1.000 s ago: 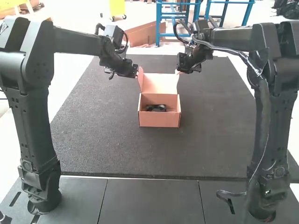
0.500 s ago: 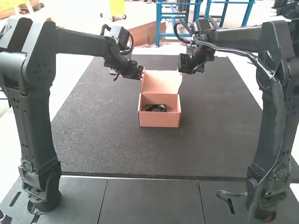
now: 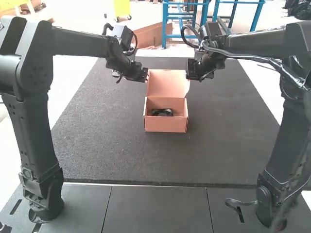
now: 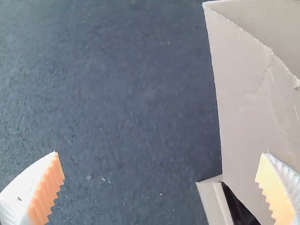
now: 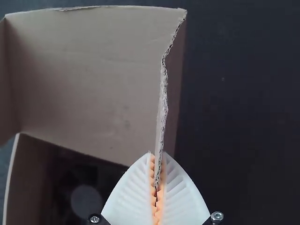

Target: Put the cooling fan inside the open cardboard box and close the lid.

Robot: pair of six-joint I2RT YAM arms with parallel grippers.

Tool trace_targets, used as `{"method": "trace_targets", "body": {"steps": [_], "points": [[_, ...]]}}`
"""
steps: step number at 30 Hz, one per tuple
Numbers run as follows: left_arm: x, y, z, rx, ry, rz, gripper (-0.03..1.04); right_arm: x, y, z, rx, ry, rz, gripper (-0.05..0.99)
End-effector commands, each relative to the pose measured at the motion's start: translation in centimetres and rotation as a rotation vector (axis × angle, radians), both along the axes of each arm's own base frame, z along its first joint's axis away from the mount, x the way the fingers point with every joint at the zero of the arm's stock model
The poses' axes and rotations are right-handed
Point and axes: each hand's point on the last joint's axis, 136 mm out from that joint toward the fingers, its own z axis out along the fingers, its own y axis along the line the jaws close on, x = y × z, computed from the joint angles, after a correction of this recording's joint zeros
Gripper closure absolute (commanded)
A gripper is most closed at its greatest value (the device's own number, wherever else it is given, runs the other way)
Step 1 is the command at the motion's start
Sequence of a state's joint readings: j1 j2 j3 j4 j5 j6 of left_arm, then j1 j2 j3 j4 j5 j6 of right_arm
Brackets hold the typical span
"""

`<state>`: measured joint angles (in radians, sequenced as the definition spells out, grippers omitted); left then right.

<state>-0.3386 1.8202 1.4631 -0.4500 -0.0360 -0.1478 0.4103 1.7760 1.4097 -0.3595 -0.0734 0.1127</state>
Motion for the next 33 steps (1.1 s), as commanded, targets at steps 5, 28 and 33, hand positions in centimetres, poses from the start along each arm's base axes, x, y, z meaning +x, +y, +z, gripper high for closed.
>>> {"method": "trace_targets", "body": {"steps": [5, 28, 33], "points": [[-1.6, -0.9, 1.4, -0.026, -0.02, -0.022, 0.04, -1.2, 0.0, 2.4, 0.03, -0.054, -0.005, 0.89], [-5.0, -1.1, -0.1, -0.049, -0.022, -0.048, 0.04, -5.3, 0.4, 1.1, 0.079, -0.02, 0.052, 0.9], [-5.1, -1.1, 0.1, -0.055, -0.028, -0.051, 0.04, -5.9, 1.0, 0.8, 0.098, -0.001, 0.076, 0.9]]}}
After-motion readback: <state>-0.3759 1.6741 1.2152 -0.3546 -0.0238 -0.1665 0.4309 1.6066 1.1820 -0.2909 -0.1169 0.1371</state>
